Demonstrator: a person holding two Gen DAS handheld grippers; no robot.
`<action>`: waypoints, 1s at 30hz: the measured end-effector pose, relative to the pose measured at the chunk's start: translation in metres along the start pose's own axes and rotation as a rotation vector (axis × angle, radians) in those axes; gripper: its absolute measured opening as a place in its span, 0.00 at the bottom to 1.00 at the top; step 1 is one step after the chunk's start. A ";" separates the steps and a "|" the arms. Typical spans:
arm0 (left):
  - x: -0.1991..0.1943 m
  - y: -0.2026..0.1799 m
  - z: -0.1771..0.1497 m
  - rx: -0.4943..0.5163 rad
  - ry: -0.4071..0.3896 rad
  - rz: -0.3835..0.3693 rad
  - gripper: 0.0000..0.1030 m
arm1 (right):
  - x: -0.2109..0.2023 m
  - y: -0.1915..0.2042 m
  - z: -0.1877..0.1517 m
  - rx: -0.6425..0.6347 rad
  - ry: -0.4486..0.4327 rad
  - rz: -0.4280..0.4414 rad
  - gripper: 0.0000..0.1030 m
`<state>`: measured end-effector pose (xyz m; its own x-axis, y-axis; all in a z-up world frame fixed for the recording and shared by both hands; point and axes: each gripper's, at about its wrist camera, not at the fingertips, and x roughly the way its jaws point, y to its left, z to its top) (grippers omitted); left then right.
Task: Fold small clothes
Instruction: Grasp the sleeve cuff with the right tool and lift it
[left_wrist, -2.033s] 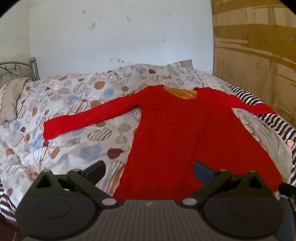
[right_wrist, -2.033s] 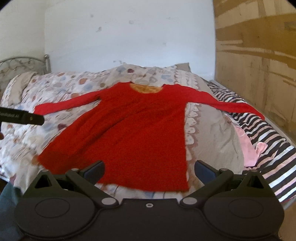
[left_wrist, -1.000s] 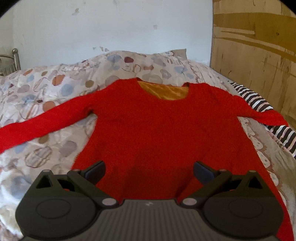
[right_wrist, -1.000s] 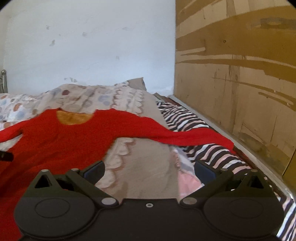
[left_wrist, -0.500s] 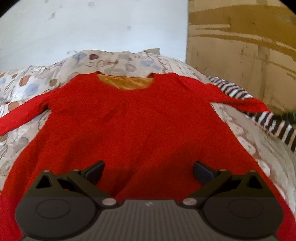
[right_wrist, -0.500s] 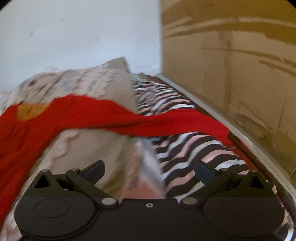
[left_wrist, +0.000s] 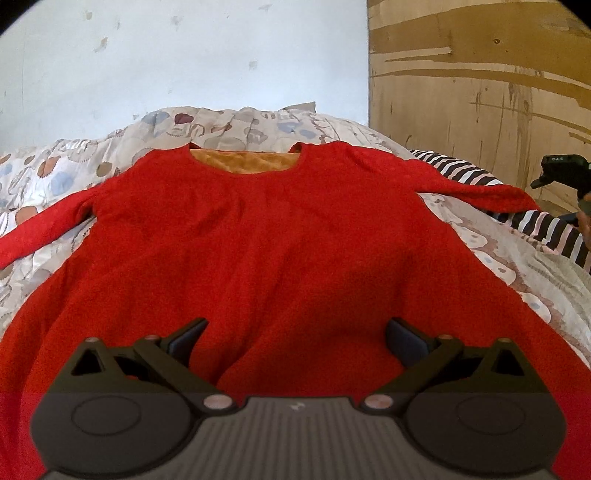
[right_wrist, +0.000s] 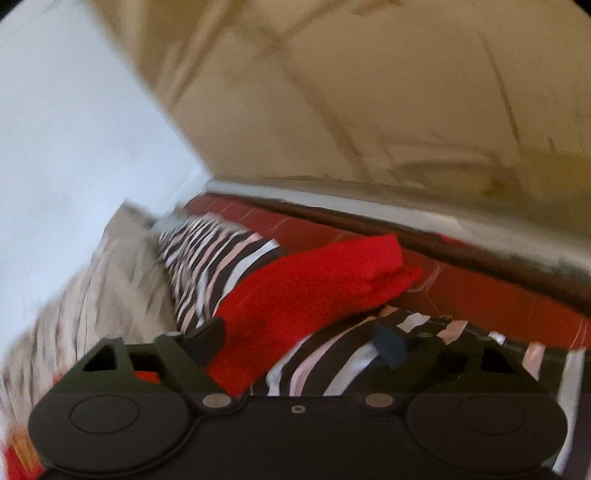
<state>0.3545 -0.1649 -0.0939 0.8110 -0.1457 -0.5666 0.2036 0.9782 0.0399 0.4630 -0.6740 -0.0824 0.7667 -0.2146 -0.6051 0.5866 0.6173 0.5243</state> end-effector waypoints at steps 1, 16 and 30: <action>0.000 0.000 0.000 0.002 -0.001 0.002 0.99 | 0.004 -0.005 0.001 0.043 -0.004 -0.003 0.76; -0.001 -0.002 -0.002 0.005 -0.013 0.007 0.99 | 0.043 -0.037 -0.003 0.377 -0.081 0.024 0.46; -0.001 0.000 0.001 -0.002 -0.001 -0.002 1.00 | -0.010 0.020 0.022 0.157 -0.288 0.095 0.05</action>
<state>0.3545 -0.1652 -0.0927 0.8112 -0.1478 -0.5659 0.2040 0.9783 0.0369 0.4729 -0.6762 -0.0530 0.8488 -0.3806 -0.3670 0.5250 0.5252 0.6697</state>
